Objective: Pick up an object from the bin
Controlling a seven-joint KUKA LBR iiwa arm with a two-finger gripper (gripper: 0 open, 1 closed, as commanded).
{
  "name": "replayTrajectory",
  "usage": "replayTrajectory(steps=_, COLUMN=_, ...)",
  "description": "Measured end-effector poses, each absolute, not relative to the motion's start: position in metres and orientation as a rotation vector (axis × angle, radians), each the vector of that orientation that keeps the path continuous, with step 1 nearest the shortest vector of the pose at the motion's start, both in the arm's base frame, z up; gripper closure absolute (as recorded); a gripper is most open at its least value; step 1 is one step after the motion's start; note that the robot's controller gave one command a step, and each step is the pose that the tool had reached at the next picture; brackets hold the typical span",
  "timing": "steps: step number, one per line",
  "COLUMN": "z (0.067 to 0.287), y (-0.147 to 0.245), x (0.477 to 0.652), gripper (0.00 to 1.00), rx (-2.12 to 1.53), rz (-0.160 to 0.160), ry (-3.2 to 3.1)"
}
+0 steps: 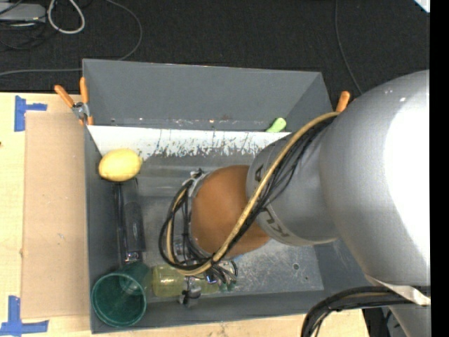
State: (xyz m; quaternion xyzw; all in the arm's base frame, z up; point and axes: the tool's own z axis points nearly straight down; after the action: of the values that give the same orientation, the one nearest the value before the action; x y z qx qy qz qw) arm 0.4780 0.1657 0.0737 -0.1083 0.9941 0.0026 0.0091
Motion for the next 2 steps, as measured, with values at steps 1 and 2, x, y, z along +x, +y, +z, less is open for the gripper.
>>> replayTrajectory(steps=1, z=0.0735, y=0.1665, x=0.478, gripper=0.0, rx=-0.294, rz=0.006, ry=3.11)
replayTrajectory(steps=2, z=0.0726, y=0.1653, x=0.4774, gripper=1.0, rx=-0.33, rz=0.007, ry=3.109)
